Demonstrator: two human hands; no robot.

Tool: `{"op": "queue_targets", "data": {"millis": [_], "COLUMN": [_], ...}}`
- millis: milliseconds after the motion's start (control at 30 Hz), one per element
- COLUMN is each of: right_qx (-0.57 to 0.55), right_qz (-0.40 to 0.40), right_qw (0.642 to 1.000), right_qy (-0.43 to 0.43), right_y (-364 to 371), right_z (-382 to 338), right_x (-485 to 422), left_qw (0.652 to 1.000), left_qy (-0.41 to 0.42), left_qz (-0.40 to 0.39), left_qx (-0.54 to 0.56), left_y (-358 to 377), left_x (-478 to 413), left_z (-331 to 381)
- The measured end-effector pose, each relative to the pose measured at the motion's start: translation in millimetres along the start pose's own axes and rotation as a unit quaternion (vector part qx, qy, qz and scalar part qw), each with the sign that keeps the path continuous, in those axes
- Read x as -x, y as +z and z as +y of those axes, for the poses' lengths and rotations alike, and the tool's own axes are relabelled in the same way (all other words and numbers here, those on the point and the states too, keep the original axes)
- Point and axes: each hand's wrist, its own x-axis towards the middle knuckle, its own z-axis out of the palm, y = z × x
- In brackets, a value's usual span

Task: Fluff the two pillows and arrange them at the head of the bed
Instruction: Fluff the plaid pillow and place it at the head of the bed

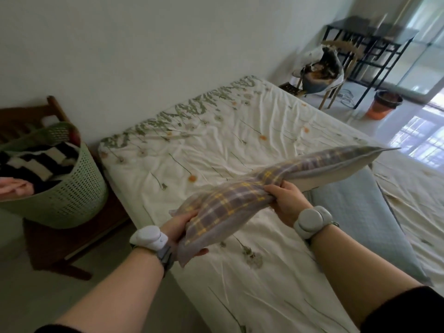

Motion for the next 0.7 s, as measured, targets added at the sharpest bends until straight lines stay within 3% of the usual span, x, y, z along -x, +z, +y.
{"op": "queue_targets", "data": {"millis": [133, 333, 433, 533, 700], "right_qx": [-0.007, 0.051, 0.186, 0.259, 0.307], "right_qz": [0.001, 0.064, 0.085, 0.055, 0.034], "right_qw": [1.0, 0.996, 0.977, 0.96, 0.948], "right_qy": [0.004, 0.017, 0.051, 0.093, 0.08], "right_y": [62.9, 111.8, 126.0, 138.8, 164.9], "right_z": [-8.6, -12.9, -13.8, -21.8, -30.3], "right_x": [-13.5, -47.0, -80.5, -109.1, -172.1], "left_qw": [0.999, 0.992, 0.971, 0.936, 0.908], "left_qy": [0.034, 0.074, 0.135, 0.172, 0.14], "left_qz": [-0.004, 0.081, 0.163, 0.229, 0.259], "left_qx": [-0.014, -0.061, -0.114, -0.205, -0.299], "left_y": [-47.9, -87.6, -104.2, -112.3, -132.2], "left_x": [4.7, -5.9, -18.7, -28.7, -55.9], "left_z": [40.7, 90.0, 115.5, 138.2, 199.2]}}
